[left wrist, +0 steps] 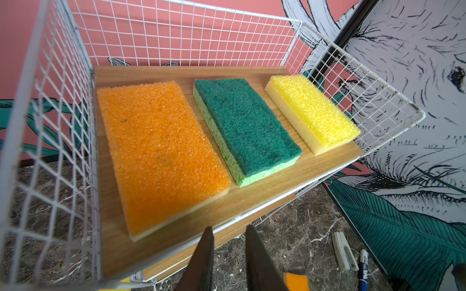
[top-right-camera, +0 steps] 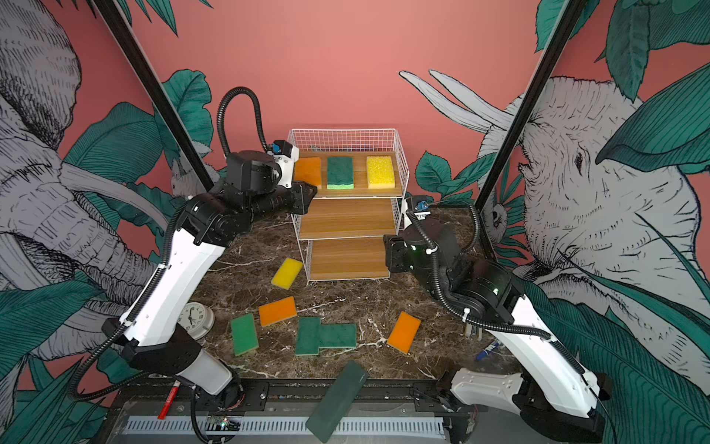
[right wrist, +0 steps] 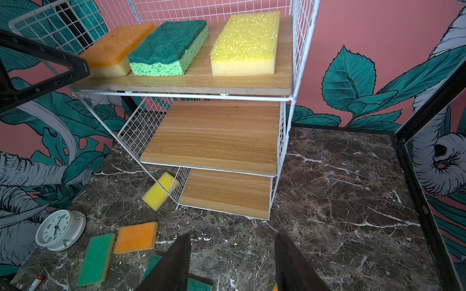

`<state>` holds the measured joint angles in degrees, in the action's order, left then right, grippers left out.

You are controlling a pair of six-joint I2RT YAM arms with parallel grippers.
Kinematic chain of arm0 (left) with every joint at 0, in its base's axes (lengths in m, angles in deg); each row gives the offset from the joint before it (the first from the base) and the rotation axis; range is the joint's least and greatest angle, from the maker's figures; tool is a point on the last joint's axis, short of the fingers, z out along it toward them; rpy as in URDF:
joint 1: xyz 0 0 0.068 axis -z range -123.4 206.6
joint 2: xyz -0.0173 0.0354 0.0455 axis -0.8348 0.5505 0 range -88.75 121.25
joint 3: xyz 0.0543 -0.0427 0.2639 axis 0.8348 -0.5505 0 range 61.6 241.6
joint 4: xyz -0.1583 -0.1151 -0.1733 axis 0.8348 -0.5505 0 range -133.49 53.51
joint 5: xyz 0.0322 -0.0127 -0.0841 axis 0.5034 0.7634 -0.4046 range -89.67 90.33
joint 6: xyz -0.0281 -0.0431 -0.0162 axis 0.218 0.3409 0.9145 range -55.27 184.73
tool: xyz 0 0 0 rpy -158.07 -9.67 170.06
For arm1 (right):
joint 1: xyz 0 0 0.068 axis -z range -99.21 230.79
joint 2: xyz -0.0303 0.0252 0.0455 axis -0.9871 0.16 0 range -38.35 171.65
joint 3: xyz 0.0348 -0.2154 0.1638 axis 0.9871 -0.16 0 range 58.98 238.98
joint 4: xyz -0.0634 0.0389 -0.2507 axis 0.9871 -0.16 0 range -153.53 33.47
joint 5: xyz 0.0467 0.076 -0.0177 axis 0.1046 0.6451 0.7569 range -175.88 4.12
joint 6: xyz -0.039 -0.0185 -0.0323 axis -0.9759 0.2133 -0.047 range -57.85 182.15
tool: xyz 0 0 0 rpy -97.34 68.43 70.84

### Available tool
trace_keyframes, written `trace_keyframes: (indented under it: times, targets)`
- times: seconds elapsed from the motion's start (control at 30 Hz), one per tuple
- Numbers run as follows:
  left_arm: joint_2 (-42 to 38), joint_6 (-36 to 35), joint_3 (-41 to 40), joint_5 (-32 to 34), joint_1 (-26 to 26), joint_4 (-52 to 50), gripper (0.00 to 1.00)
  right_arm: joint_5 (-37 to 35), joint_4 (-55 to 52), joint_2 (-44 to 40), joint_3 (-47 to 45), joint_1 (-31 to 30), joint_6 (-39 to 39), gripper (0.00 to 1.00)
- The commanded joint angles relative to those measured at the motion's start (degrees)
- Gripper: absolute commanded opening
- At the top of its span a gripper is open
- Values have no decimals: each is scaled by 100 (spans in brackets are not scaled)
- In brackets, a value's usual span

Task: Arrange cleaning sponges on a shelf
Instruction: Move the cleaning sponge to the shelf.

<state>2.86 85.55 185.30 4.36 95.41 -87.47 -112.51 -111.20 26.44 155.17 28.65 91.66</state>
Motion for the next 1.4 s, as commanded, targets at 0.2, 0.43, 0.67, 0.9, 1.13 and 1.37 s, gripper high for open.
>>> trace_keyframes:
  times: [0.2,0.43,0.67,0.9,1.13,1.37]
  targets:
    - [-38,85,10,255,13,102,25,-149,211,-187,-113,-31,116,56]
    - [-22,114,-60,337,18,124,25,-136,231,-248,-175,-33,147,57]
    - [-37,133,-109,447,14,132,25,-123,256,-282,-201,-33,149,58]
    - [-24,177,-134,587,20,111,25,-126,268,-336,-225,-31,151,59]
    - [5,187,-144,657,19,71,25,-147,300,-397,-264,-33,151,60]
    - [1,225,-158,749,13,88,25,-156,312,-433,-301,-33,160,61]
